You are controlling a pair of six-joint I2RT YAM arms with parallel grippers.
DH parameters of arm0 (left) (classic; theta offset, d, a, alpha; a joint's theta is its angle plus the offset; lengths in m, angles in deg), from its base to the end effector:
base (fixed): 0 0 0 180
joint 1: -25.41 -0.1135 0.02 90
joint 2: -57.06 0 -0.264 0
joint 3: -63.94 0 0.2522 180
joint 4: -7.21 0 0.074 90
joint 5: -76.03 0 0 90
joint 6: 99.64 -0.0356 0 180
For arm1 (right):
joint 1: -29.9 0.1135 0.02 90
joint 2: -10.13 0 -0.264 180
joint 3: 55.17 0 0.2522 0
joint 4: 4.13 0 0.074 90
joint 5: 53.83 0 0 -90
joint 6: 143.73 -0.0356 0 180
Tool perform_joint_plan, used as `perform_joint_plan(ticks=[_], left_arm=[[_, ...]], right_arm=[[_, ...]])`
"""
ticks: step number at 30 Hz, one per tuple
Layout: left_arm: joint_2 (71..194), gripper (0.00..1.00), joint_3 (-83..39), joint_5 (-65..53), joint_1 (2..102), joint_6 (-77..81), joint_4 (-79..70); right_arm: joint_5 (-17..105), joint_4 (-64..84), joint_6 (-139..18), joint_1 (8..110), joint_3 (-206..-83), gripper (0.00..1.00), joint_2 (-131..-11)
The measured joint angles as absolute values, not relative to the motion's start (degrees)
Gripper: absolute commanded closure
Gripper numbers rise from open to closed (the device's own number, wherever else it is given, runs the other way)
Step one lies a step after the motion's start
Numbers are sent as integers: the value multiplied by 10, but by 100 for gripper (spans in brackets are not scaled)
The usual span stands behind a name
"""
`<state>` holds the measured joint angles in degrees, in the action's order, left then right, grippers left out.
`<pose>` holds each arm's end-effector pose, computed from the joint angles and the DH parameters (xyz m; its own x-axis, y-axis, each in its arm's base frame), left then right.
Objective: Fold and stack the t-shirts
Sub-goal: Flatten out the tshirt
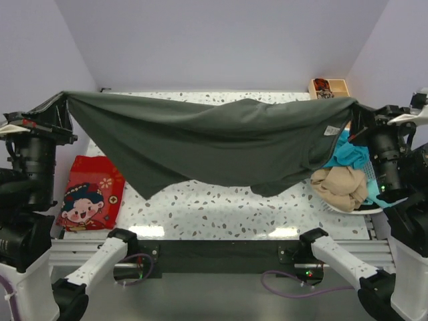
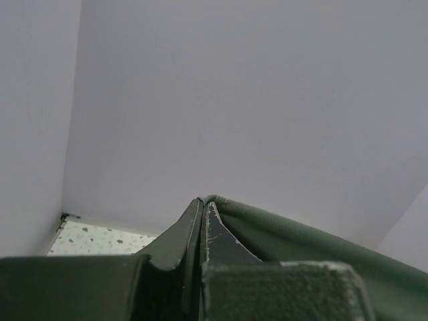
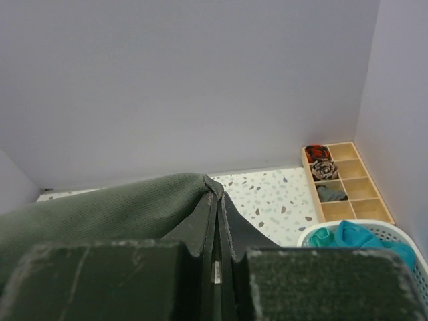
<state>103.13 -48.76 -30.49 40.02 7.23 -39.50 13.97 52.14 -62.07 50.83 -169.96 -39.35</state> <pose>0.0398 0.0001 0.5720 0.3204 -0.3710 -0.8716 0.0795 0.9274 -0.3655 0.0603 0.0087 0.5601 0.1478 0.2003 -0.9685 -0.0037 0.9794 0.2020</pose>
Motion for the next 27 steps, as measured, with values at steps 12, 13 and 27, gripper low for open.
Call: perform_joint_plan(ticks=[12, 13, 27], left_arm=[[1081, 100, -352, -363, 400, 91, -471], [1084, 100, -355, -367, 400, 90, -478], [1051, 100, -482, -375, 400, 89, -536]], right_arm=[[192, 539, -636, 509, -1545, 100, -484], [195, 544, -636, 509, -1546, 100, -486], [339, 579, -639, 508, -1624, 100, -414]])
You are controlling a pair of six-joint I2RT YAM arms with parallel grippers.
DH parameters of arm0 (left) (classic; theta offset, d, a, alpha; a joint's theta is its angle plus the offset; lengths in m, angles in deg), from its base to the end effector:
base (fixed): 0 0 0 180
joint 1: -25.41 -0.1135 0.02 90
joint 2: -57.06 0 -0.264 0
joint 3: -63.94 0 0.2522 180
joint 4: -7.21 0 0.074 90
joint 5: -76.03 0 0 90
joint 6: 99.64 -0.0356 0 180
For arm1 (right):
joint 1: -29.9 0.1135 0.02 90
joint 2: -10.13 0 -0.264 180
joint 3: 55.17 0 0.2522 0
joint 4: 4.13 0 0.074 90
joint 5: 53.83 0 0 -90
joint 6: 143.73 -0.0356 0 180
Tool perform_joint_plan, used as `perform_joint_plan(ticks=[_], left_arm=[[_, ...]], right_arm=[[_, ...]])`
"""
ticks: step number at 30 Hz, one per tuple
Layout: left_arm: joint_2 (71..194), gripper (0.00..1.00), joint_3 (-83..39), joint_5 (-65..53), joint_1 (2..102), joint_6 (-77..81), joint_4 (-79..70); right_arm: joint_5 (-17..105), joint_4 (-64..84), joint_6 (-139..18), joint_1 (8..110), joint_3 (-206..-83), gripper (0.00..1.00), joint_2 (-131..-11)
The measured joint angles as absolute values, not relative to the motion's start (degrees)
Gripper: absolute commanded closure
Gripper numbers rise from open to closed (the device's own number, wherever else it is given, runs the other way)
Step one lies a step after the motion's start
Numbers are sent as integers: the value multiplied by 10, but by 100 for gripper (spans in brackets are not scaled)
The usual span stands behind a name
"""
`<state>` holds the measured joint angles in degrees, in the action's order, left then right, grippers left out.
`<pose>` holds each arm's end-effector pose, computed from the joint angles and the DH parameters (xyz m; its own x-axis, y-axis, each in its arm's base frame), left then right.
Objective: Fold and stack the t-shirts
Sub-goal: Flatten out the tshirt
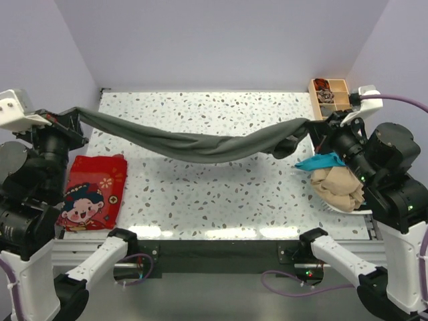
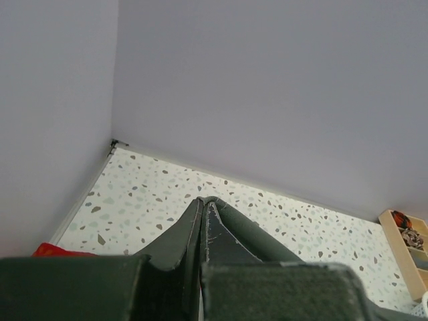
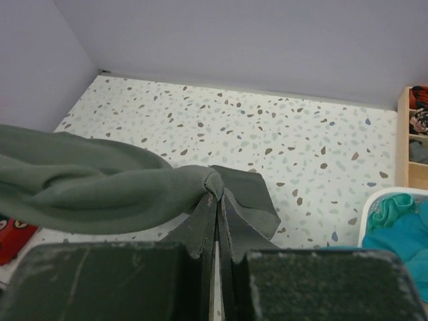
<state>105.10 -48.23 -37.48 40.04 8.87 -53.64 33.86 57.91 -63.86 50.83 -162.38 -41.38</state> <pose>0.0616 -0.0014 0.5428 0.1013 -0.3273 -0.9395 -0.1282 0.9322 -0.3386 0.1002 0.0368 0.5164 -0.1577 0.1278 -0.9792 -0.2964 0.9397 0.1704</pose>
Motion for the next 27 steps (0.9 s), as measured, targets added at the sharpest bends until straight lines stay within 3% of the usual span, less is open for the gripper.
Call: perform_joint_plan(ticks=[8, 14, 19, 27], left_arm=[[1052, 100, -524, -364, 400, 89, -556], [1084, 100, -467, -363, 400, 88, -529], [1185, 100, -406, -352, 400, 88, -475], [1397, 100, -408, -295, 374, 88, -401]], right_arm=[[367, 594, -644, 508, -1632, 100, -405], [329, 572, -641, 508, -1629, 100, -439], [296, 528, -637, 508, -1609, 100, -535], [279, 484, -622, 502, -1621, 100, -767]])
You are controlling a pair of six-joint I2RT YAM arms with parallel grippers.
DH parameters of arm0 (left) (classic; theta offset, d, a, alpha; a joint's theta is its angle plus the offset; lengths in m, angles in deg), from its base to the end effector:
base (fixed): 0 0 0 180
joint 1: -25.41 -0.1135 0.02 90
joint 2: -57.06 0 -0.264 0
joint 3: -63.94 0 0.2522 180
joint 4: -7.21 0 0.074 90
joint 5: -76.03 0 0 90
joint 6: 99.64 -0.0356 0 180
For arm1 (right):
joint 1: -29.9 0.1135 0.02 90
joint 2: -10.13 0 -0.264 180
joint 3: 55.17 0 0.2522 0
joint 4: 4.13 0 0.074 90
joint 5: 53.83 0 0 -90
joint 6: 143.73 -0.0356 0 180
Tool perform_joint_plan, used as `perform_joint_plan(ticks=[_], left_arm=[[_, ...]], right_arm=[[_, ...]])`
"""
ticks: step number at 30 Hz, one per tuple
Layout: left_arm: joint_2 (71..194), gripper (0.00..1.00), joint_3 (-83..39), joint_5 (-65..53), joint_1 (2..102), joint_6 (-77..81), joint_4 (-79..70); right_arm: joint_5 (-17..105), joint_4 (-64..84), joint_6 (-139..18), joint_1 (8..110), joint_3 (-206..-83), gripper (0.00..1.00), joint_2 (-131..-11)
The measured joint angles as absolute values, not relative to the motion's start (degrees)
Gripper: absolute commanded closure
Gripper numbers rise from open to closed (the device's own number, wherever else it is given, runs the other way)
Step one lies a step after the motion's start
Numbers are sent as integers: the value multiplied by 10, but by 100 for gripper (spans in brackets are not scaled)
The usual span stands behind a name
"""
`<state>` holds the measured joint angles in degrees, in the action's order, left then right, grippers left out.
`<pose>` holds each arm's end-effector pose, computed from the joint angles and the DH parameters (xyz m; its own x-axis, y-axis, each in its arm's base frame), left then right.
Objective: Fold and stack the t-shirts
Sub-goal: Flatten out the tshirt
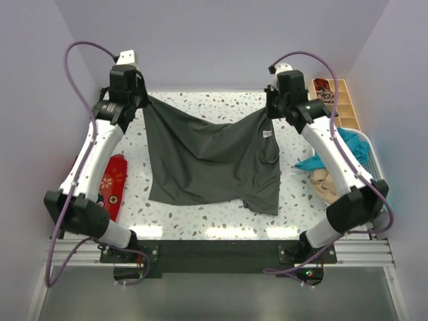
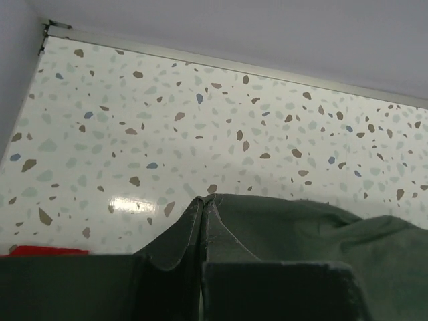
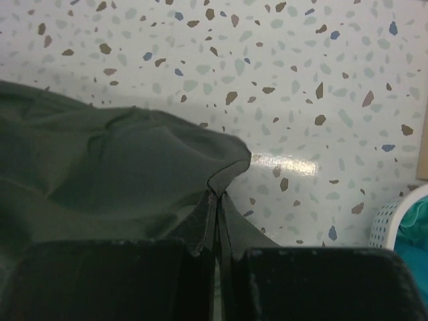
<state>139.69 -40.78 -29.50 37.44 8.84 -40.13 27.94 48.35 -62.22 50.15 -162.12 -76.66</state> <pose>0.3128 -0.0569 0.4240 -0.3843 -0.2304 -0.8940 -0.1664 0.9698 -0.1784 0.3154 0.1109 0.4056 -0.5299 -0.0398 -0.8471 -0.1525 0.9871 0.0491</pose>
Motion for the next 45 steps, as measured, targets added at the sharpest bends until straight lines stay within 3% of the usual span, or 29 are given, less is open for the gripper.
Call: perform_joint_plan(ticks=[20, 29, 30, 31, 32, 34, 40, 45], left_arm=[[1801, 100, -382, -184, 262, 140, -216], [1802, 100, -370, -187, 239, 151, -208], [1802, 100, -369, -188, 239, 152, -209], [1802, 100, -369, -189, 239, 152, -209], [1802, 100, -369, -189, 239, 153, -209], [1802, 100, -369, -188, 239, 153, -209], [1801, 98, -369, -181, 239, 153, -210], [1793, 100, -369, -164, 239, 153, -207]], right_arm=[[239, 448, -648, 394, -1695, 100, -1115], [348, 446, -692, 418, -1513, 100, -1002], [356, 448, -693, 423, -1494, 96, -985], [360, 449, -694, 429, -1478, 68, -971], [363, 451, -695, 434, -1465, 58, -958], [372, 452, -702, 442, -1442, 48, -937], [322, 450, -710, 441, -1422, 41, -896], [303, 392, -718, 412, -1482, 44, -912]])
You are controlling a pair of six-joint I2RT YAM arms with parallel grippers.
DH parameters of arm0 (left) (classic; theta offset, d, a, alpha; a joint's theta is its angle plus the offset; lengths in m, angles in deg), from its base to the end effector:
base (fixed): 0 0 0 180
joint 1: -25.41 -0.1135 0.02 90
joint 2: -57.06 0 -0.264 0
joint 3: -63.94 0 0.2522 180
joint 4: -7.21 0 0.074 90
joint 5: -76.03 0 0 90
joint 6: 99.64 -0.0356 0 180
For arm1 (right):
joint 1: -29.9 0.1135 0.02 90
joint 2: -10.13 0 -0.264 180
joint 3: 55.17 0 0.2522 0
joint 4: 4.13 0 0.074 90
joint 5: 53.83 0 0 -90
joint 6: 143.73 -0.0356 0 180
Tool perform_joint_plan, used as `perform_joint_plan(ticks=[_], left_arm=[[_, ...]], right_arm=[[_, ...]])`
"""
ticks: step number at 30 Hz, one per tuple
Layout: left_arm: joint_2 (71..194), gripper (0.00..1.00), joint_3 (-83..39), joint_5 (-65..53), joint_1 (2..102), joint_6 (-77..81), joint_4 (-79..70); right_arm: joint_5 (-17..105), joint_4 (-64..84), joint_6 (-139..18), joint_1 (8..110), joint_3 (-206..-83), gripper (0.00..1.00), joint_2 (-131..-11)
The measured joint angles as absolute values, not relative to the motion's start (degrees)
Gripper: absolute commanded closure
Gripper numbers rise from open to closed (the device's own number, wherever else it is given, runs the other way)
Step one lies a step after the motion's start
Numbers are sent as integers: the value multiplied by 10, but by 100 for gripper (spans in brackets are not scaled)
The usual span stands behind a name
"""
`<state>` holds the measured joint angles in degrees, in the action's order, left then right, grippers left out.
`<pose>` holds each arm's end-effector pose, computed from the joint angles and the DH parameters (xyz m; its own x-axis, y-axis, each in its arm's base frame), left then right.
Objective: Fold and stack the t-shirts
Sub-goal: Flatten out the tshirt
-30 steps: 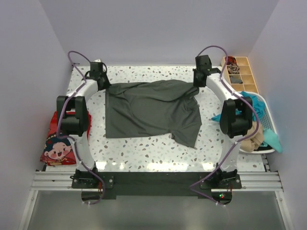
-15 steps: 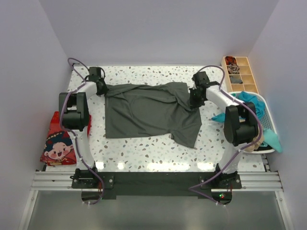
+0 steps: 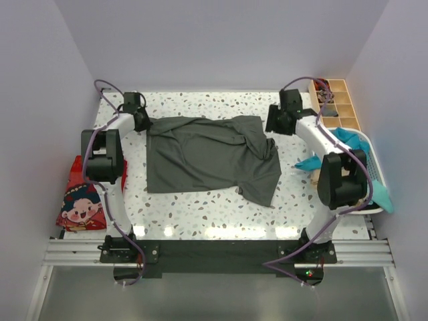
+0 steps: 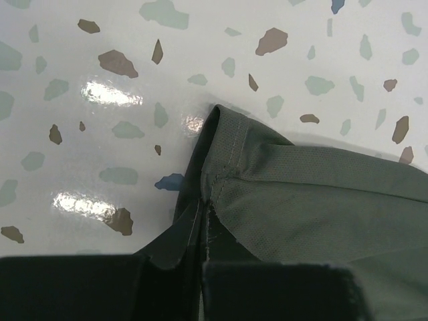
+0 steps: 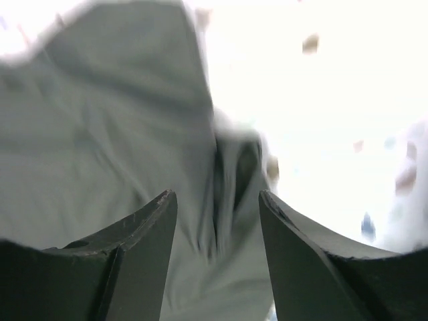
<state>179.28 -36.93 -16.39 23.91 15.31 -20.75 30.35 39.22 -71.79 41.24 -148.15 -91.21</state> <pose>0.4669 0.0137 0.1619 -0.6646 -0.4390 -0.6046 -0.3684 0.8965 -0.2460 0.3823 0.0730 0.2498 -0.7732 0.1595 -0.6138 0.1112 0.9870 0.1164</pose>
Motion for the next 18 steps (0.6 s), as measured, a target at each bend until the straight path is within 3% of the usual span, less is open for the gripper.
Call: perform_joint_plan(ticks=[10, 18], left_arm=[[1792, 100, -370, -131, 239, 154, -205], [1792, 100, -370, -126, 239, 155, -204]], right_arm=[[436, 286, -769, 347, -1704, 48, -1175], [512, 275, -799, 347, -1750, 50, -1229]])
